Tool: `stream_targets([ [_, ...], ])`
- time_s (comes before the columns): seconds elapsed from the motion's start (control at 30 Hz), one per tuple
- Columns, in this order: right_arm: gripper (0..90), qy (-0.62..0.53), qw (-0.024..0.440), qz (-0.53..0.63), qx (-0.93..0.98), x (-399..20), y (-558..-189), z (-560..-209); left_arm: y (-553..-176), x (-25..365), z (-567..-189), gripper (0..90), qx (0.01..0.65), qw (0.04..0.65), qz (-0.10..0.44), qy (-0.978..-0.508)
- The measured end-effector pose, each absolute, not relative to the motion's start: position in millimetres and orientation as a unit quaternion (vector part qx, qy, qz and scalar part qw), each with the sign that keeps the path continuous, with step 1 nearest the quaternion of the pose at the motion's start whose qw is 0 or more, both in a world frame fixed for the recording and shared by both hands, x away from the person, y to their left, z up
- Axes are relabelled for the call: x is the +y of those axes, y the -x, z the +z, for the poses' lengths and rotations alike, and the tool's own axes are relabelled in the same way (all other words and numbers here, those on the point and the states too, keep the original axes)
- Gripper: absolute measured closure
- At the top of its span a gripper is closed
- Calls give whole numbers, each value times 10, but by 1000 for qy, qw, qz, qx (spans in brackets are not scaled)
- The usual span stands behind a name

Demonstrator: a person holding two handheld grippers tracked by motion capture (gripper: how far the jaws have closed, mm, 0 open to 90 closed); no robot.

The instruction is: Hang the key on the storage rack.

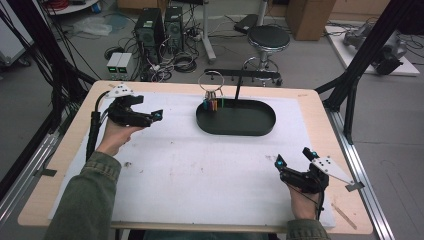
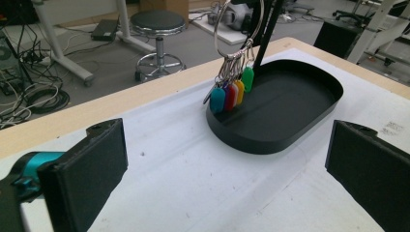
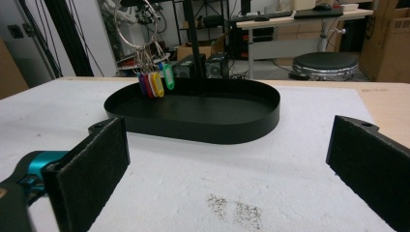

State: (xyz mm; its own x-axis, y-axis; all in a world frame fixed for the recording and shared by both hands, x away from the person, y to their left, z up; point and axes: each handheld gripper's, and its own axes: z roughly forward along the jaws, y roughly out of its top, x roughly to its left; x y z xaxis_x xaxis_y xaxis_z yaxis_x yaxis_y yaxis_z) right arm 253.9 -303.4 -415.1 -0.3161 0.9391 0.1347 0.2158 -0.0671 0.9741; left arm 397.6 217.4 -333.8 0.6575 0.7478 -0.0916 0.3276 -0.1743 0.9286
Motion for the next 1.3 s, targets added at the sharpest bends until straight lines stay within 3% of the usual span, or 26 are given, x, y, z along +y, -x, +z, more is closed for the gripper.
stream_targets([
  [1.3, 5, -482, 332, 546, 599, -3019, -2533, -4150, -3389, 2858, -3657, 17, 401, 560, 240, -684],
])
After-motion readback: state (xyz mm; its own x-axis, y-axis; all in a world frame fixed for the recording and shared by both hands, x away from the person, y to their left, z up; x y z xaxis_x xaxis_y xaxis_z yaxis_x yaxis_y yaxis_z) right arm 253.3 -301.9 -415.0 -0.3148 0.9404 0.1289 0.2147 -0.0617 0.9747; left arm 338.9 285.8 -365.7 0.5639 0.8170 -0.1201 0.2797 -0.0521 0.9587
